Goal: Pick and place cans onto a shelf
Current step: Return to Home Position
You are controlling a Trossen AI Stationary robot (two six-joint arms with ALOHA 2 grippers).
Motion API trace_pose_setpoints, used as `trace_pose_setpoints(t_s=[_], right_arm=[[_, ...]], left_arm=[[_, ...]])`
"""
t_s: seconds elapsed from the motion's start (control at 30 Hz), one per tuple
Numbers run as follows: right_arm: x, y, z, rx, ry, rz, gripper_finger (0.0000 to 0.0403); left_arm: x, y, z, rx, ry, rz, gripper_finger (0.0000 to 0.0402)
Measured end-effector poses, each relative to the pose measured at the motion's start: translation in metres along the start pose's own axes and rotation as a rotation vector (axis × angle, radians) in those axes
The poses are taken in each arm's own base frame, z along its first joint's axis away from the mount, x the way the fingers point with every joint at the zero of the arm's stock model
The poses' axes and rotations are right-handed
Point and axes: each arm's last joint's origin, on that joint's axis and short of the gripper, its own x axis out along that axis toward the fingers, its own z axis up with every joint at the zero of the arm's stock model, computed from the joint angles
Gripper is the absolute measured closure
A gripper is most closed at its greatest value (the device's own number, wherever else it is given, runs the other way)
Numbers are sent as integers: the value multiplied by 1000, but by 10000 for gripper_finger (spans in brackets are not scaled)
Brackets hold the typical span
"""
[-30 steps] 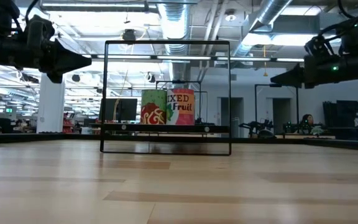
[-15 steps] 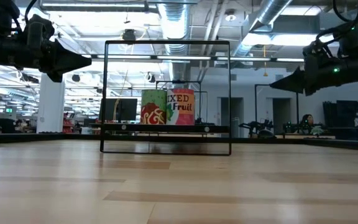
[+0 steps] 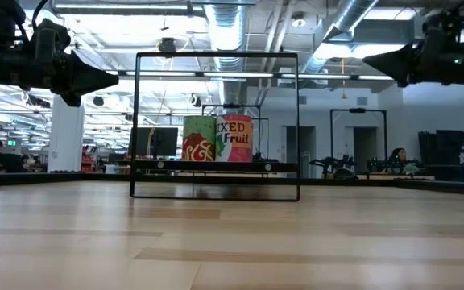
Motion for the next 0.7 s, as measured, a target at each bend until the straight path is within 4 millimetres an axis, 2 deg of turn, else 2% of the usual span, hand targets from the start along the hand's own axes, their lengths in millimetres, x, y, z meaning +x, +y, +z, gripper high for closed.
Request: trace_pose_setpoints(t_s=[0.23,0.5,0.7], right_arm=[[-6,3,-14,96,153,5,361],[-11,5,-34,160,355,11,360],[-11,5,-35,166,379,8,360]], left_arm=[[0,0,0,0,0,0,400],[0,0,0,0,0,0,400],[0,0,0,0,0,0,400]])
